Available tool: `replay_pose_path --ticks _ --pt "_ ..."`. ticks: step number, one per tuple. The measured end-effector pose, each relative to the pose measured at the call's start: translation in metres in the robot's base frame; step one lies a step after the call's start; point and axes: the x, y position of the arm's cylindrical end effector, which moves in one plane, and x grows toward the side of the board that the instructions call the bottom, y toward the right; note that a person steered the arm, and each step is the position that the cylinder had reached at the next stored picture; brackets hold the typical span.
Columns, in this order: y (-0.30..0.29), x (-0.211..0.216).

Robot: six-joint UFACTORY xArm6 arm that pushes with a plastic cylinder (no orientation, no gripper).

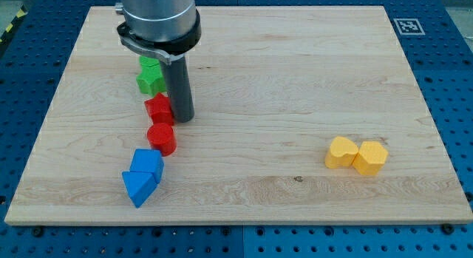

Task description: Separate the yellow heart and the yellow hexagon

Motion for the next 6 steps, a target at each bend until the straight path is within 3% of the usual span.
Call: replay_pose_path --ticks 2,4,6 --pt "0.044 0.009" --pt "0.073 0.070" --pt "0.213 0.120"
